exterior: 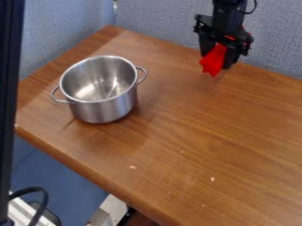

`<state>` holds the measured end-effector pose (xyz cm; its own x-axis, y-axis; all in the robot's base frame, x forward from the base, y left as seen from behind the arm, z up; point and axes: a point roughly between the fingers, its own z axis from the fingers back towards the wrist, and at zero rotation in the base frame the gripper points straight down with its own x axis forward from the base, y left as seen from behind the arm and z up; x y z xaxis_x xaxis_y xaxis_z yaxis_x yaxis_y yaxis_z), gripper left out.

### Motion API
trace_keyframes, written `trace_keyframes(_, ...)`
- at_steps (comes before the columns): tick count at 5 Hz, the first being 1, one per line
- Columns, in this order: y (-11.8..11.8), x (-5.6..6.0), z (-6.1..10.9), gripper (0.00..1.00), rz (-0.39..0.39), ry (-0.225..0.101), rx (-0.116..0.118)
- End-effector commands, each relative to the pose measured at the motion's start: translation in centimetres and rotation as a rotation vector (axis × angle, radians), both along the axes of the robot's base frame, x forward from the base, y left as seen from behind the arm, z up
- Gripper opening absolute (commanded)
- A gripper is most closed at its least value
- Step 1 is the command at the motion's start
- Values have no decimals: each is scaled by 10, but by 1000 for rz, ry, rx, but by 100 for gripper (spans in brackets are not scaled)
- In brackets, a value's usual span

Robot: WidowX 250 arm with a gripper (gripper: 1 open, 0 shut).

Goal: Put the red object in the metal pot

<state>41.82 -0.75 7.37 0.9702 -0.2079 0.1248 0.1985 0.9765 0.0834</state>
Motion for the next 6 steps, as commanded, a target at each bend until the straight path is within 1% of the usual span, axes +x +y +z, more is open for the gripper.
trace_keyframes(1, -7, 10, 22, 0, -12, -78, -4)
trace_keyframes(5, -13, 19, 0, 0, -22, -57, -8)
trace_keyframes(6, -12, 21, -3, 0, -23, -54, -5)
